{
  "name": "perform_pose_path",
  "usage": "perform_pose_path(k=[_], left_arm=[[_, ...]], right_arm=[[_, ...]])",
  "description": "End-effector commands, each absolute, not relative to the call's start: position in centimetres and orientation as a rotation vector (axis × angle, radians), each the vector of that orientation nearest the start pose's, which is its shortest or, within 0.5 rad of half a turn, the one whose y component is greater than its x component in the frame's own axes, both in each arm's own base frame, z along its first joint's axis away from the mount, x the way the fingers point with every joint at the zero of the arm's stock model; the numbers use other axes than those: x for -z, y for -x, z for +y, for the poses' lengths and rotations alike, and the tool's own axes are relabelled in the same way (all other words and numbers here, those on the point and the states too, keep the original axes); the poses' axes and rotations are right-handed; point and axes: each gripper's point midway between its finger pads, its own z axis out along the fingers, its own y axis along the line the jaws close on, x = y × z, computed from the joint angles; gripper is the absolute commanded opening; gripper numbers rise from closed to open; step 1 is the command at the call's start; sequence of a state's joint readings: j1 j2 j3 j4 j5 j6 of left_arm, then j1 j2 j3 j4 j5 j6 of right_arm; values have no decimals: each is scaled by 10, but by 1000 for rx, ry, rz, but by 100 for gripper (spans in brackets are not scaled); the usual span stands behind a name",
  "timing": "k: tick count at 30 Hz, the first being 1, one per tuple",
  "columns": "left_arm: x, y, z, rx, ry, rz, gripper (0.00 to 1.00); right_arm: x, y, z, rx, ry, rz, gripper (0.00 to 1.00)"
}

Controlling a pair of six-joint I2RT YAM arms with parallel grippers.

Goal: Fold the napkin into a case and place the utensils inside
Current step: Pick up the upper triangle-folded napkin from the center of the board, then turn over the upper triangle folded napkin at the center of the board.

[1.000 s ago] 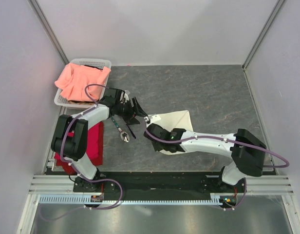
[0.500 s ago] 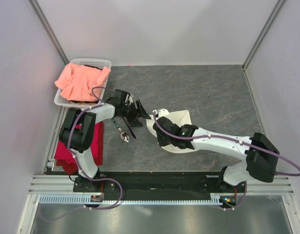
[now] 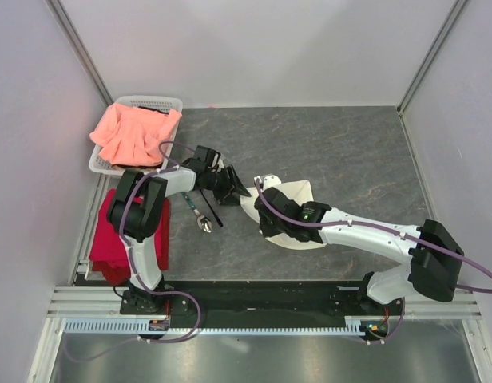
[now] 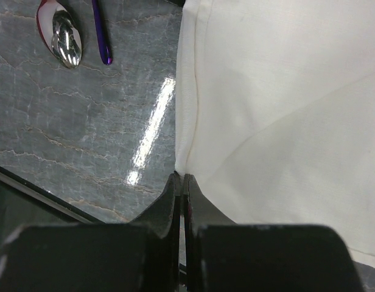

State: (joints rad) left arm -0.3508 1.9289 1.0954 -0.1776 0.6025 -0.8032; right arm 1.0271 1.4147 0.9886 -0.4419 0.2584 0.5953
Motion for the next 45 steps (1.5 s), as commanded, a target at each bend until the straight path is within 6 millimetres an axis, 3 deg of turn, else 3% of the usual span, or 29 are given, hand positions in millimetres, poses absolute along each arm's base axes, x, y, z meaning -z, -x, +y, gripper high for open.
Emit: perform_pose_path(k=[1, 11, 13, 15, 17, 21, 26, 28, 29, 31, 32, 33, 35, 36, 38, 39, 41, 43, 44, 45], left_arm=[[-38, -353, -260, 1153, 404, 2712, 56], [-34, -366, -265, 1154, 398, 2705, 41], [-35, -367, -265, 1152, 399, 2704, 35], [-38, -369, -266, 1155, 384, 2694, 23], [-41, -372, -264, 1139, 381, 2693, 3], [-61, -377, -261, 1157, 369, 2650, 2], [-107, -383, -241, 1158, 343, 2551, 2], [-121, -384, -227, 1154, 362, 2510, 2], [-140, -384, -221, 1158, 351, 2466, 2], [-156, -387, -204, 1156, 371, 2419, 2], [-176, -386, -197, 1160, 356, 2372, 2], [-186, -389, -185, 1147, 376, 2342, 2], [-218, -388, -169, 1111, 364, 2271, 2], [-232, -389, -158, 1080, 370, 2237, 2], [-258, -392, -142, 955, 349, 2188, 2], [-279, -388, -137, 925, 327, 2135, 2], [-302, -388, -130, 879, 322, 2075, 2], [-314, -389, -133, 869, 317, 2045, 2], [-313, -392, -135, 858, 320, 2045, 2], [-311, -391, -147, 873, 293, 2058, 2]], right_arm=[[-135, -212, 299, -479, 386, 2363, 0], [-136, -213, 298, -491, 392, 2363, 0], [-135, -212, 298, -499, 393, 2365, 0], [-133, -210, 300, -515, 398, 2372, 0], [-133, -207, 299, -528, 406, 2377, 0], [-135, -200, 297, -553, 438, 2374, 0], [-143, -188, 317, -652, 547, 2343, 0], [-147, -176, 336, -722, 590, 2328, 0], [-145, -175, 346, -741, 608, 2326, 0], [-159, -166, 370, -812, 648, 2291, 0], [-159, -165, 382, -836, 663, 2285, 0], [-179, -161, 399, -899, 680, 2242, 0], [-197, -153, 423, -1006, 724, 2201, 0], [-222, -150, 437, -1085, 733, 2145, 0], [-252, -139, 455, -1253, 756, 2062, 0], [-268, -136, 460, -1324, 739, 2033, 0], [-288, -127, 467, -1431, 748, 1967, 0], [-280, -123, 464, -1463, 725, 1996, 0], [-290, -123, 464, -1503, 706, 1941, 0], [-265, -125, 455, -1481, 687, 1994, 0]])
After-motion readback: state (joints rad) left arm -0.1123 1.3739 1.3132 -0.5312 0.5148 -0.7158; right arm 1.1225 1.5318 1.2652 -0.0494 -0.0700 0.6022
